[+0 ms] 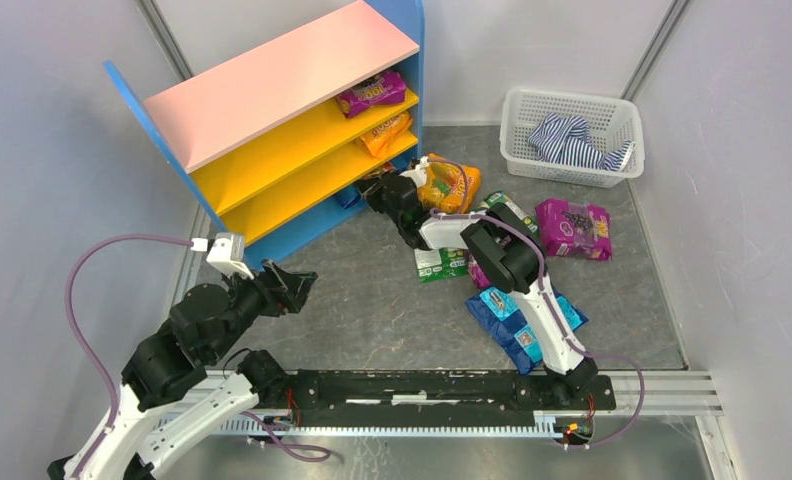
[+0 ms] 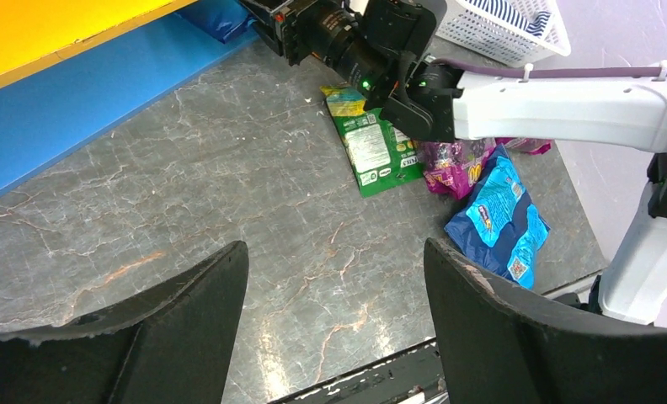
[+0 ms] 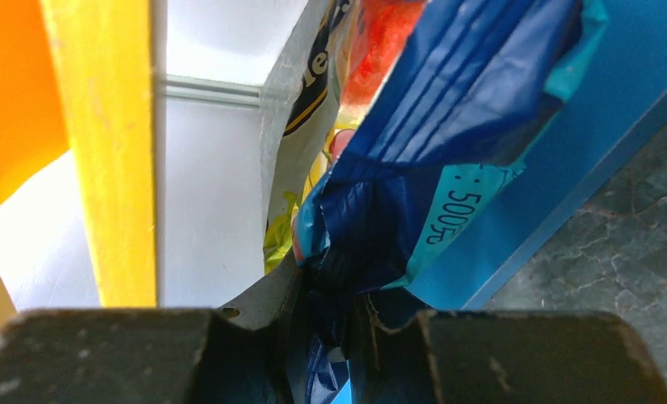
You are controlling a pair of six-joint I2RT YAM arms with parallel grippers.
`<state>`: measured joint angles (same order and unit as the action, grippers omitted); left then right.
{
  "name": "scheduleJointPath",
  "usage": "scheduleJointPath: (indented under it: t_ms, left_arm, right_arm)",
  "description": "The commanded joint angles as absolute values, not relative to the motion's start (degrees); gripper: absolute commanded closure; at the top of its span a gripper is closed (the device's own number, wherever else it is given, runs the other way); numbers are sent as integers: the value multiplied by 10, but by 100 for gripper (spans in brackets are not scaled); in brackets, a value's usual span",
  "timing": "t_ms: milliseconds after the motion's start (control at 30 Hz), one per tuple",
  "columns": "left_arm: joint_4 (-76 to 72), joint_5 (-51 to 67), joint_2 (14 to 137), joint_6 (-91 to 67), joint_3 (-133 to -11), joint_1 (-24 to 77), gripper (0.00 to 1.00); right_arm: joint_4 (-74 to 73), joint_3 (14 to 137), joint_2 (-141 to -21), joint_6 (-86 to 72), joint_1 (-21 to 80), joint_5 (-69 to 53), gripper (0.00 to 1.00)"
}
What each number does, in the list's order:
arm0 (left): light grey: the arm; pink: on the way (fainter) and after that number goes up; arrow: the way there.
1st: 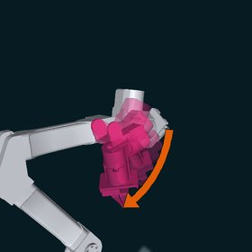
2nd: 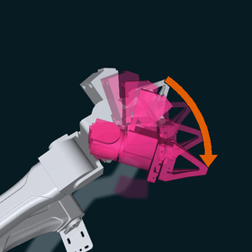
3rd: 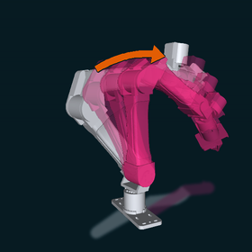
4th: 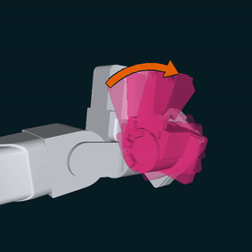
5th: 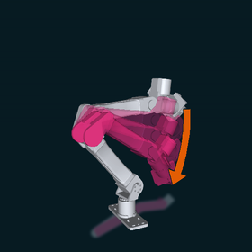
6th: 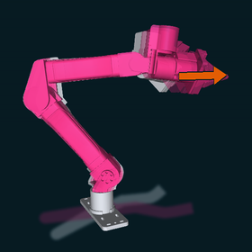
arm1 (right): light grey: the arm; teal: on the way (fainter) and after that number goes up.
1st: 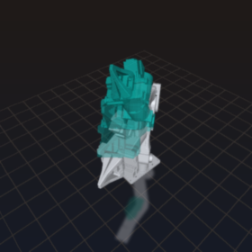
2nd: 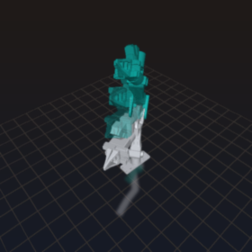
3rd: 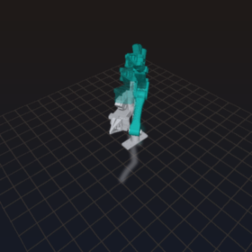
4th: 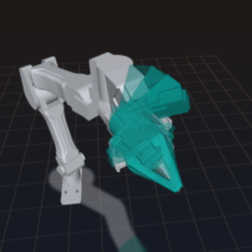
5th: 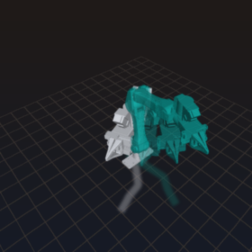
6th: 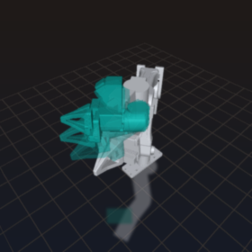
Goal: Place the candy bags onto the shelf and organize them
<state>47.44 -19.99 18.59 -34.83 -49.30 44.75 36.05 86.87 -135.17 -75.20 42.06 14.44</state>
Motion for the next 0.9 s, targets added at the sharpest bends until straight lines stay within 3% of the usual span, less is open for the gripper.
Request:
scheduleJointPath:
  t_ms: [0,533,867]
  left_arm:
    - [451,-215,186,-350,-490,446,17]
    - [451,-214,190,-351,-490,446,16]
    - [450,-215,190,-351,-490,446,16]
  right_arm:
    - [377,922,-1370,-755,417,209,82]
    - [385,939,-1401,-724,376,214,76]
    - [381,798,-1289,-673,374,113,41]
